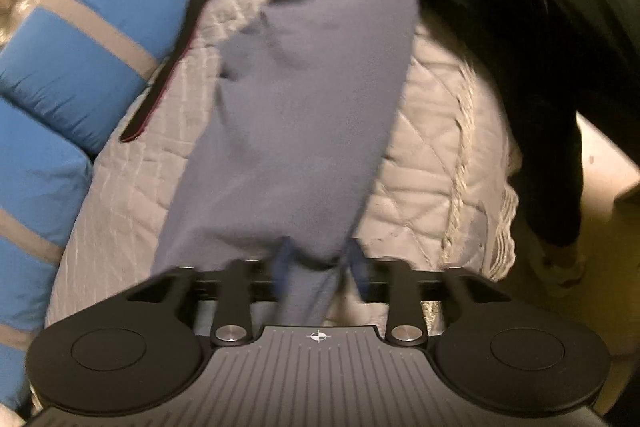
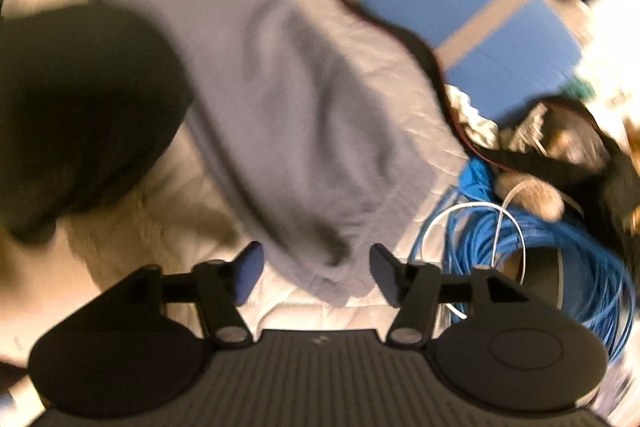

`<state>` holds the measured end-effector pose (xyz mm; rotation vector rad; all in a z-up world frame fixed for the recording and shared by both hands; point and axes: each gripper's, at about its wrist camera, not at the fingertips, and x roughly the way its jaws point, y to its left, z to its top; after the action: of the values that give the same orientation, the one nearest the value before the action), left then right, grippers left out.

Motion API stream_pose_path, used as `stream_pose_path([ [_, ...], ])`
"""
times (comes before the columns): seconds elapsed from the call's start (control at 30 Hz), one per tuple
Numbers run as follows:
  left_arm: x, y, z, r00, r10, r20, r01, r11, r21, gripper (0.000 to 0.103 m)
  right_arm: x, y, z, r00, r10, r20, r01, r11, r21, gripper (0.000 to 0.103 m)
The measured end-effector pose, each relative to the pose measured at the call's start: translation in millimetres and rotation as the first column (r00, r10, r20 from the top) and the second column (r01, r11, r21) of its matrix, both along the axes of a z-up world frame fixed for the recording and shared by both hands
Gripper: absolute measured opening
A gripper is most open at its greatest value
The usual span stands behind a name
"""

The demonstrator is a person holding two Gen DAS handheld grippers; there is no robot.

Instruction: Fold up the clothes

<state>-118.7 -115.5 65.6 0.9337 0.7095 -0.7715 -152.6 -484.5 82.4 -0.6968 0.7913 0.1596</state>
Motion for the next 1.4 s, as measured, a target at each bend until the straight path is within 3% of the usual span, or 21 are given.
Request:
stream_pose_path([
  [0.13,16.7,11.1,35.1,0.997,0.064,-0.045,-0.07,0.987,-0.147,0.044,5.4,-14.7,31.8,0.991,-0.124,0.046,0.11,0.964,0.241,0.073],
  [0.27,43.7,4.7,60.2,0.99,0.127,-0.066,-0.141,0.947,-0.288,0.046,27.2,-10.0,58.2,0.956,-0.282,0.081,0.219,0.868,0.445,0.072],
  [0.4,82.6,-16.1,69.8,0.976,0.192,-0.106,-0.218,0.895,-0.388,0.046,64.4,23.9,69.2,0.91,-0.41,0.06,0.324,0.794,0.514,0.066],
  [0.43,93.2,-23.5,70.2,0.973,0.198,-0.116,-0.229,0.885,-0.407,0.046,74.9,35.7,68.7,0.907,-0.42,0.034,0.336,0.769,0.545,0.058],
  [0.53,122.6,-44.8,64.9,0.968,0.2,-0.148,-0.245,0.871,-0.425,0.046,107.5,72.8,64.5,0.896,-0.441,-0.039,0.367,0.689,0.625,0.055],
  [0.63,151.6,-60.7,53.9,0.963,0.196,-0.185,-0.259,0.865,-0.429,0.046,138.8,107.0,50.4,0.886,-0.455,-0.089,0.401,0.656,0.64,0.052],
  [0.87,214.8,-83.1,21.4,0.932,0.132,-0.336,-0.291,0.826,-0.483,0.045,167.3,170.1,5.9,0.884,-0.447,-0.14,0.429,0.653,0.624,0.052],
  [1.0,244.9,-94.0,-3.6,0.888,0.071,-0.454,-0.3,0.838,-0.456,0.044,175.9,193.9,-19.5,0.88,-0.443,-0.172,0.444,0.637,0.63,0.052],
  [1.07,256.6,-98.0,-13.7,0.87,0.053,-0.489,-0.299,0.847,-0.439,0.043,171.3,201.5,-30.8,0.885,-0.443,-0.141,0.424,0.645,0.636,0.054],
  [1.1,261.5,-99.1,-17.5,0.86,0.043,-0.508,-0.301,0.847,-0.438,0.041,169.5,206.6,-31.3,0.894,-0.433,-0.115,0.405,0.673,0.619,0.055],
  [1.17,267.4,-99.3,-22.4,0.83,0.006,-0.557,-0.311,0.835,-0.454,0.01,166.0,216.6,-32.5,0.91,-0.41,-0.065,0.368,0.726,0.581,0.058],
  [1.2,266.3,-100.5,-22.3,0.823,-0.012,-0.567,-0.306,0.833,-0.461,0.006,165.8,217.6,-33.3,0.912,-0.407,-0.061,0.364,0.73,0.579,0.058],
  [1.4,224.0,-118.8,-4.6,0.871,-0.155,-0.466,-0.087,0.886,-0.456,0.004,166.1,215.1,-34.3,0.912,-0.405,-0.069,0.364,0.719,0.592,0.06],
])
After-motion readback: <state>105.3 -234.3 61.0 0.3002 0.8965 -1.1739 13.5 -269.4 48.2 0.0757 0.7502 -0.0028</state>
